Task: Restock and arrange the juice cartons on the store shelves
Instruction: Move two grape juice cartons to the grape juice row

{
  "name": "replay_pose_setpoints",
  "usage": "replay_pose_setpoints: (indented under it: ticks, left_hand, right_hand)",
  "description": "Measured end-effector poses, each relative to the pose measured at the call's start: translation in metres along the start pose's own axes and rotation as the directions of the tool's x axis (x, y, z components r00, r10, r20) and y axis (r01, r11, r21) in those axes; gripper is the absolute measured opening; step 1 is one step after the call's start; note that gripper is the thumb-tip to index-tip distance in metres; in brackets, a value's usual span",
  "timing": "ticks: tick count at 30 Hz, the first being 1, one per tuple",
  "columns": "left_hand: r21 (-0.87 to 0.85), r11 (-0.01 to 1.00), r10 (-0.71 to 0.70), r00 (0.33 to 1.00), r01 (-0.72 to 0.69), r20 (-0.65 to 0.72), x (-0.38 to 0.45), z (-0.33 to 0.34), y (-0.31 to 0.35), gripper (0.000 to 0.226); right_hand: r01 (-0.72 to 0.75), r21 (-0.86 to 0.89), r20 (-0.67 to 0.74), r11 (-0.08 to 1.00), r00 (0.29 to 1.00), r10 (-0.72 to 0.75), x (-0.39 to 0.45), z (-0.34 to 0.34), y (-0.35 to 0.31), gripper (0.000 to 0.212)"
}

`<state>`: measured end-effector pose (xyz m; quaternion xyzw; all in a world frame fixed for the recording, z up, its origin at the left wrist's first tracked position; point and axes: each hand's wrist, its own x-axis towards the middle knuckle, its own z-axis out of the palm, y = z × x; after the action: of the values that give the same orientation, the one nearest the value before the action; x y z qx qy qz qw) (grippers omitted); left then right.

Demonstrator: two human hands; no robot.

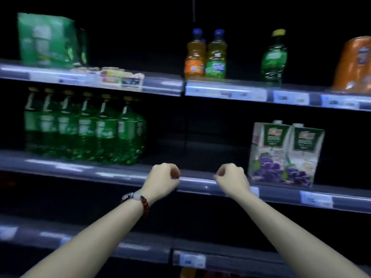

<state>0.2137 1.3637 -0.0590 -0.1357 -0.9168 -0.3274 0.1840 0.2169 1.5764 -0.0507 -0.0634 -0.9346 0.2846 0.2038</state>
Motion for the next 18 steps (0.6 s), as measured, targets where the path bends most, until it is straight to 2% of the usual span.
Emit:
replay_pose_setpoints:
  ticks: [4,9,13,18]
  left_hand:
    - [0.149,0.984,-0.093,0.996,0.095,-0.015,-0.045,-0.074,-0.069,0.02]
    - [0.258,0.931,-0.236,0.965,0.258,-0.112,-0.098,-0.163,-0.147,0.02]
    - [0.296,0.87,-0.344,0.916,0.393,-0.206,-0.142,-0.226,-0.208,0.018]
    - [0.323,0.783,-0.452,0.843,0.531,-0.29,-0.184,-0.296,-0.284,0.019]
  right_hand:
    - [0.116,0.018,0.127,0.993,0.985,-0.117,-0.023,0.052,-0.086,0.016]
    - [0.299,0.083,0.278,0.951,0.909,-0.31,-0.052,0.126,-0.192,0.009]
    - [0.429,0.147,0.407,0.891,0.795,-0.45,-0.083,0.19,-0.275,0.005]
    - [0.549,0.25,0.54,0.798,0.605,-0.585,-0.119,0.265,-0.377,0.011]
